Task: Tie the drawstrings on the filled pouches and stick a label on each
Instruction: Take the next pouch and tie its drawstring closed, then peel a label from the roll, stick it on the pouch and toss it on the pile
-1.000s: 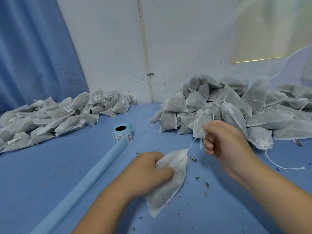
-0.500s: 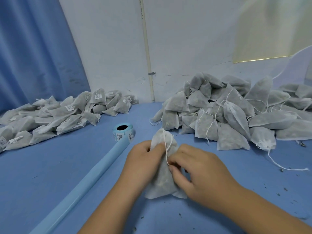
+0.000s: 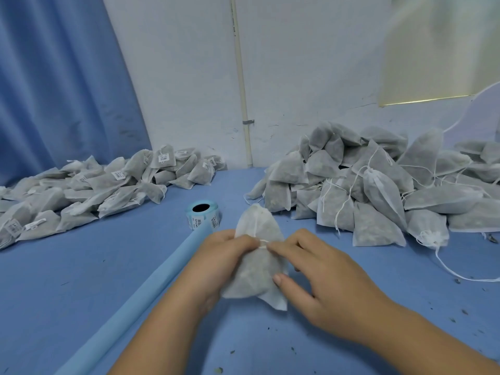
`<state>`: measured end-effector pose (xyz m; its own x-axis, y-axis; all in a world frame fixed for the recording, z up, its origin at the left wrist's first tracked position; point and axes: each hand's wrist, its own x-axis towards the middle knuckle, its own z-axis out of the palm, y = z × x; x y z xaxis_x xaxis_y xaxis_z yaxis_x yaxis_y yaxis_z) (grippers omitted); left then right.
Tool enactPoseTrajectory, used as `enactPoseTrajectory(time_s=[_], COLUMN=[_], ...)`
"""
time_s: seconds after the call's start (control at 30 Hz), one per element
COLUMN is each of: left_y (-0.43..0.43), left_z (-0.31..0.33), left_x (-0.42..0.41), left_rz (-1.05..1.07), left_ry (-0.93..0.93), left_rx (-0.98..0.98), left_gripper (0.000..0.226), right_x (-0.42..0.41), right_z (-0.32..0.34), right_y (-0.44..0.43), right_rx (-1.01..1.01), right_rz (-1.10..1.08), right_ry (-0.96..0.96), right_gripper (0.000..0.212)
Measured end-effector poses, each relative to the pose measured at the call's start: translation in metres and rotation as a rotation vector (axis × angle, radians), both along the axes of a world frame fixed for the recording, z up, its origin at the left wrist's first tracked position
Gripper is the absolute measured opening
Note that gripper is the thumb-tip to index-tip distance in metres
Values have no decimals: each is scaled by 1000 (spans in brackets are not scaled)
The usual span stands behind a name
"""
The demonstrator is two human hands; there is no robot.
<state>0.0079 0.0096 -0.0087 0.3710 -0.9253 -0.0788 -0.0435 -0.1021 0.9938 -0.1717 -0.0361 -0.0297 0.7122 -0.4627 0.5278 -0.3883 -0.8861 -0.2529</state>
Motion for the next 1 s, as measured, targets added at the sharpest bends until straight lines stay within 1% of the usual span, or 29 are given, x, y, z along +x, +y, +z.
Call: enactPoseTrajectory(time_s=[0.07,0.17,0.3,0.37,0.43,0.47,0.5,0.6,0.67,0.77,0.87,0.93,1.0], left_y=[1,5,16,21,21,20,18,10,7,5,3,1,-2], left_z=[7,15,12,8,6,5,4,-1,-3,-6,-10,-13,-14], left_x=[14,43,81,94,102,104,104,102,100,102,103,105,107], left_rz=[94,248,358,378,392,397,405,442,422,412,398,392,396], left_ry=[116,394,747,822,803,764,702,424,324,239,95,55,43], left_rx=[-26,-94,-149,-144,-121,-103,-82,6,53,129,207,230,241], left_gripper=[14,9,16,20,20,20,18,6,2,8,22,25,24], right_x=[1,4,14,23,34,40,46,69,86,114,144,166,189], right_z=[-3,-9,-19,-21,-24,-24,-24,-23,-17,-3,15,29,39], right_y=[1,2,7,8,4,1,-4,-28,-48,-79,-103,-113,-117], right_rx=[10,43,110,151,189,213,237,279,297,279,229,209,181], right_rz=[19,46,75,78,60,51,42,-11,-60,-103,-111,-104,-100], right_ry=[12,30,56,68,65,56,45,26,33,110,217,255,273], right_gripper=[47,41,36,34,34,34,33,33,33,36,37,35,33])
